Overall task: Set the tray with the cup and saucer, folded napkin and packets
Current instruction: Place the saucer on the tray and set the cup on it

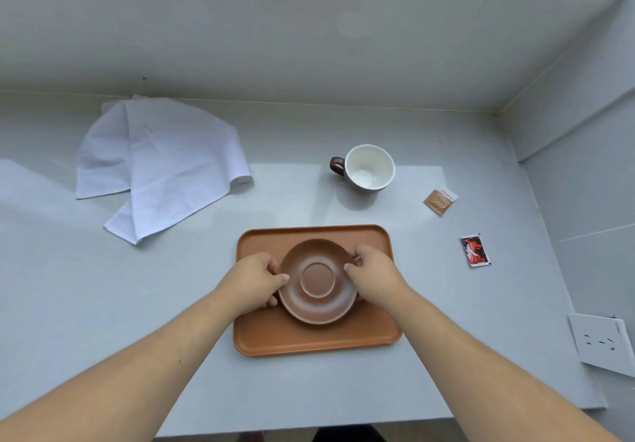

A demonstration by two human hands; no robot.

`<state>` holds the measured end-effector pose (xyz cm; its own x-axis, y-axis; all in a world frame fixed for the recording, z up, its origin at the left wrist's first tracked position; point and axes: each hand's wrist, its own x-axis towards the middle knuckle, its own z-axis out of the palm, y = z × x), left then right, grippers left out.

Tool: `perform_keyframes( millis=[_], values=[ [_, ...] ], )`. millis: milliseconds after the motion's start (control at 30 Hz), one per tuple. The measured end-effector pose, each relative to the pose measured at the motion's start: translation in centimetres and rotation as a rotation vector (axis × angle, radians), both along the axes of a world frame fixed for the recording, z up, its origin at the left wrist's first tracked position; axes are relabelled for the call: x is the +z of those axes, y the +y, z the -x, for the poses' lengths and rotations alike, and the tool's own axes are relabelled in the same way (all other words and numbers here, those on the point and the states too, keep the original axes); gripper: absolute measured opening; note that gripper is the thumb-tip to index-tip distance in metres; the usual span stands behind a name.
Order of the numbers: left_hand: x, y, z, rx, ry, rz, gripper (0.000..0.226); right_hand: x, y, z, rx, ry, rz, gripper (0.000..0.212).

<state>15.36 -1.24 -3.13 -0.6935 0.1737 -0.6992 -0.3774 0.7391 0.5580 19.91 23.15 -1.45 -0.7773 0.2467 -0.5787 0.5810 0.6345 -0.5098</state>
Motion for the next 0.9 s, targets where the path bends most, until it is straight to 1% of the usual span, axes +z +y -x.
perform_keyframes(
  millis=[100, 167, 267, 333, 433, 567, 667, 767, 833, 900],
  values=[
    [-0.3, -0.1, 0.0, 0.009, -0.014, -0.012, 0.018, -0.3, 0.1, -0.1, 0.014, 0.006, 0.009, 0.030],
    [-0.2, -0.1, 0.1, -0.019, 0.003, 0.021, 0.020, -0.2, 0.2, 0.0, 0.045, 0.009, 0.001, 0.024],
    [0.8, 0.1, 0.9, -0.093, 0.177, 0.213, 0.029, 0.3, 1.1, 0.4, 0.092, 0.038, -0.058, 0.008],
    [1.8, 1.1, 2.4, -0.076, 0.281, 0.237, 0.028, 1.0, 2.2, 1.4, 0.005, 0.066, -0.042, 0.006],
    [3.0, 4.0, 6.0, -0.056, 0.328, 0.139, 0.023, 2.3, 4.5, 4.0, -0.201, 0.127, 0.031, 0.010],
    [3.9, 9.2, 11.5, 0.065, 0.226, -0.062, 0.047, 2.8, 7.3, 8.1, -0.435, 0.204, 0.224, 0.043],
    [4.0, 12.8, 14.3, 0.158, 0.115, -0.214, 0.057, 2.5, 8.4, 10.6, -0.557, 0.178, 0.425, 0.055],
    [3.3, 15.1, 15.8, 0.192, 0.051, -0.258, 0.057, 2.0, 8.9, 12.2, -0.636, 0.100, 0.628, 0.055],
    [2.6, 15.9, 16.1, 0.185, 0.029, -0.272, 0.053, 1.7, 8.9, 12.7, -0.612, 0.073, 0.674, 0.048],
    [2.1, 16.1, 15.8, 0.199, 0.045, -0.276, 0.047, 1.3, 8.8, 12.8, -0.610, 0.085, 0.686, 0.041]
  ],
)
